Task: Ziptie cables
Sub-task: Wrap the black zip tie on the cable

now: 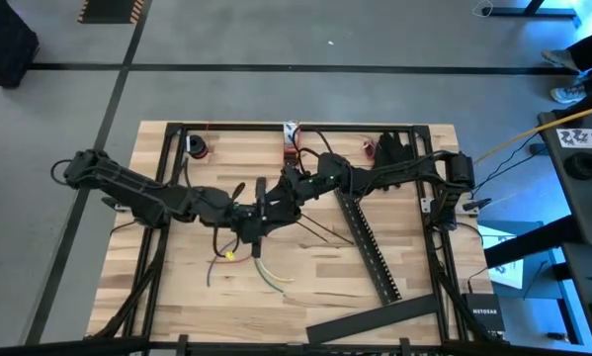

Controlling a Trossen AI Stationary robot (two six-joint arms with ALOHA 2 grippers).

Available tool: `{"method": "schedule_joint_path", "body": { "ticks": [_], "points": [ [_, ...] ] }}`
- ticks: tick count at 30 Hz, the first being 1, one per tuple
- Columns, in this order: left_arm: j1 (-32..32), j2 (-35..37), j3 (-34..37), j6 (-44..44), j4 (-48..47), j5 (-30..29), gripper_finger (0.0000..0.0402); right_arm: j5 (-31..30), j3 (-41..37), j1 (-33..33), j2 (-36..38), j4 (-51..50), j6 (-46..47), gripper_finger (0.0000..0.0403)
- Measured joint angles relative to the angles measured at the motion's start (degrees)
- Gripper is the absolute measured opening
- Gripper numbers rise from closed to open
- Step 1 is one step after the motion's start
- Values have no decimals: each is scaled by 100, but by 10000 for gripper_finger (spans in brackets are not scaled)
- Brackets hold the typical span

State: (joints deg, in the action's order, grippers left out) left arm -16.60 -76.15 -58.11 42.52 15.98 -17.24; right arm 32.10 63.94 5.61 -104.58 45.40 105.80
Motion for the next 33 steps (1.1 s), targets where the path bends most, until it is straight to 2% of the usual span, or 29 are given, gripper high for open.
{"method": "schedule_joint_path", "body": {
  "ticks": [4, 7, 16, 24, 33],
  "points": [
    [84, -21, 0, -125, 67, 120, 0, -33, 0, -1, 0, -184, -260, 232],
    [83, -23, 0, -165, 64, 121, 0, -48, 0, -2, -1, -244, -428, 198],
    [79, -23, 0, -548, 171, 121, 0, -63, 0, -1, 1, -240, -1561, 14],
    [27, -23, 0, -1615, 294, -4, 0, -317, 2, -4, 5, -188, -2564, 3],
    [-43, -23, 0, -4030, 187, -186, 0, -665, 7, -4, 12, -109, -3566, 1]
  ]
}}
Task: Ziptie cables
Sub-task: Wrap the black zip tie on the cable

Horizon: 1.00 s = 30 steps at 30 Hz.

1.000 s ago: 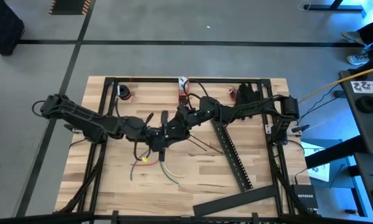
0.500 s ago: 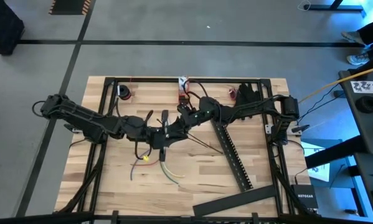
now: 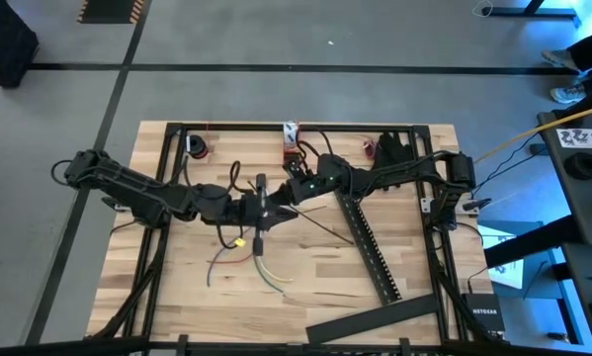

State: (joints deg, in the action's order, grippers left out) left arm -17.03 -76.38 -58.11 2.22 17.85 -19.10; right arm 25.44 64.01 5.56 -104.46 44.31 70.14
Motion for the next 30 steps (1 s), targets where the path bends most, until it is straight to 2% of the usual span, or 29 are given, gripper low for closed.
{"method": "schedule_joint_path", "body": {
  "ticks": [7, 10, 16, 21, 25, 30],
  "points": [
    [-510, 184, -2, -1076, -587, -1359, 0, -319, 4, 21, 99, -37, -1034, 0],
    [-647, 214, -2, -1225, -665, -1744, 0, -493, 148, 17, 105, -8, -1678, 0],
    [-597, 220, -4, -1356, -888, -1810, 0, -736, 641, -43, 113, -772, -3036, 0],
    [-958, 432, -7, -1440, -896, -2136, 0, -787, 988, -78, 113, -1456, -3870, 0],
    [-1181, 532, -7, -1619, -1062, -2347, 0, -795, 1231, -72, 113, -1767, -4250, 0],
    [-1123, 551, -9, -1900, -1170, -2304, 11, -833, 1537, -76, 117, -2380, -4703, 0]
  ]
}}
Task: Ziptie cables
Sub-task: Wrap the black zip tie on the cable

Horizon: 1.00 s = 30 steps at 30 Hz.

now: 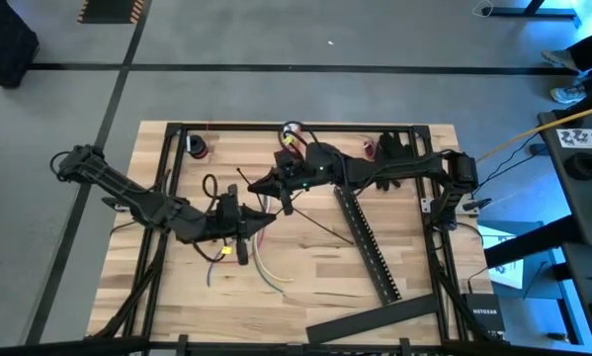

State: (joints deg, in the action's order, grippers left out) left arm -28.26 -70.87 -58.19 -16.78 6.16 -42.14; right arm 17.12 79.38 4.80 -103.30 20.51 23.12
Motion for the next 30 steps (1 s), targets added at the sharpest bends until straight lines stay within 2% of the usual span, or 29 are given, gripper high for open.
{"method": "schedule_joint_path", "body": {
  "ticks": [5, 11, 15, 25, 30],
  "points": [
    [127, -2, 1, -240, -241, 39, 55, -196, 177, 15, -1, -441, -123, 0],
    [215, -2, 2, 254, -249, 237, 114, -538, 284, 13, -1, -878, -265, 0],
    [342, -2, 2, 597, -254, 302, 129, -706, 284, 15, -1, -1012, -260, 0],
    [449, -101, 1, 788, -263, 444, 102, -865, 284, 4, -1, -1100, -258, 0],
    [449, -125, 2, 818, -265, 399, 50, -889, 284, 2, -1, -1123, -263, 0]
  ]
}}
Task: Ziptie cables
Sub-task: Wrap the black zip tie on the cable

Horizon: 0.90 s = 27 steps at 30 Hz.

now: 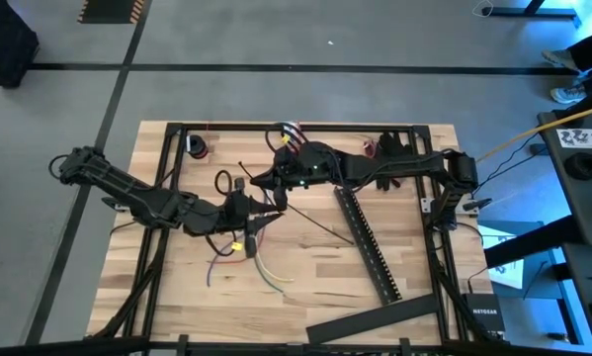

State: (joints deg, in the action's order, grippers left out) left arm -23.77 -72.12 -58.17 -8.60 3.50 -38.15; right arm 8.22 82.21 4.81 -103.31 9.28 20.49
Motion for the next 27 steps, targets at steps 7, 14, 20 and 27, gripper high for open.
{"method": "schedule_joint_path", "body": {
  "ticks": [7, 14, 20, 27],
  "points": [
    [-119, 60, 6, -351, -43, -20, 5, -61, 4, -8, 1, -14, -153, 0],
    [-415, 375, -1, -456, -223, -88, 0, -266, 4, 19, 152, -44, -470, 0],
    [-446, 419, 7, -647, -701, -88, 0, -229, 4, 18, 155, -147, -493, 0],
    [-478, 424, 0, -744, -706, -168, 0, -185, 2, 1, 155, -297, -852, 0]
  ]
}}
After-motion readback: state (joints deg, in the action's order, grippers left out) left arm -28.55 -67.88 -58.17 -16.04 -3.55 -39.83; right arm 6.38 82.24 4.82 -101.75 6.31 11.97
